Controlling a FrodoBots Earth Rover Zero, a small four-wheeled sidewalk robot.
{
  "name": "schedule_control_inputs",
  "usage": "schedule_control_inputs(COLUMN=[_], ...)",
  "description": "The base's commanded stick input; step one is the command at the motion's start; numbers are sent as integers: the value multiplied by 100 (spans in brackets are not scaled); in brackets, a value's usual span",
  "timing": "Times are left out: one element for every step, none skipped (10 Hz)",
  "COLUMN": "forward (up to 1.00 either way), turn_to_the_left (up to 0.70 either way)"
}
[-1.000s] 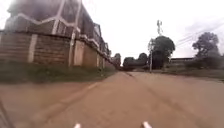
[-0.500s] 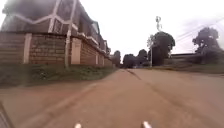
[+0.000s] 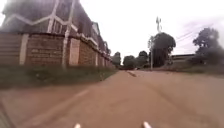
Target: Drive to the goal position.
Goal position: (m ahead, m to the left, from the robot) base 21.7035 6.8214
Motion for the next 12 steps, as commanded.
schedule_control_inputs(forward=[70, 70, 70, 70, 70, 70, 70, 70, 70, 70, 70, 70], turn_to_the_left=[-35, -35, -35, -35, -18, 0, 2, 2, -19, -35, -35, -35])
